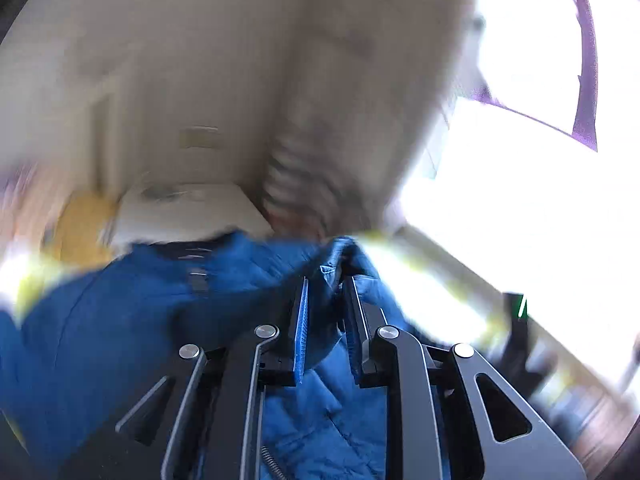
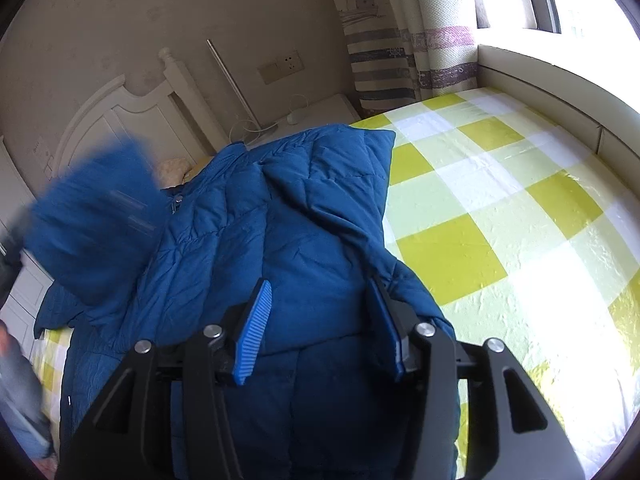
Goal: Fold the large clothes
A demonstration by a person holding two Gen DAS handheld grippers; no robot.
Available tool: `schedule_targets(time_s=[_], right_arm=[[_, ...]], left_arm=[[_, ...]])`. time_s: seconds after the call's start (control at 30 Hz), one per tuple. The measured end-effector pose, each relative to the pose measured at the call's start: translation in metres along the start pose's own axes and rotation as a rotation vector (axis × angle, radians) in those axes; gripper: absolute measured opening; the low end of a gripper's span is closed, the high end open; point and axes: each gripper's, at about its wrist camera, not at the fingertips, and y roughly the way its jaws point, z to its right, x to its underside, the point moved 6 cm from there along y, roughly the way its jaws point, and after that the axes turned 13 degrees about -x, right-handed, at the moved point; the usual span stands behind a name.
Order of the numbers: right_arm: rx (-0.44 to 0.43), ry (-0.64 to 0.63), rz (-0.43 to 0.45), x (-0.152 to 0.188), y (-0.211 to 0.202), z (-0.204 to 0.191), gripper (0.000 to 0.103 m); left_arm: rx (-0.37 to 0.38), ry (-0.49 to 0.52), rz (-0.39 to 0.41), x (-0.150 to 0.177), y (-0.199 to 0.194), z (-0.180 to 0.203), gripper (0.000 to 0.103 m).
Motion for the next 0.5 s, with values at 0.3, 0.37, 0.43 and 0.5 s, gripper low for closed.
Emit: schedule_targets(time_s=[0.3,0.37,0.43,0.5], right_arm=[[0.005,-0.006,-0.011,0.001,0.000,-0.002,0.051],[0.007,-0.011,-0.014,0.001,0.001,-0.003,0.053],[0.012,-0.014,-0.018,0.002,0.001,-0.003,0.053],[0.016,-0.017,-0.021,0.002,0.002,-0.003,0.053]], left_arm=[[-0.332,-0.525,-0.216,0.071,-0.024,-0.209,0.053],[-0.414,-0.467,-0.230,0.079,-0.020,-0.209,0.056],[-0.588,-0.326,-0.190,0.064,-0.023,-0.195,0.057],[-0.683,-0.199,-0.124,0.043,-0.029,-0.175,0.062]])
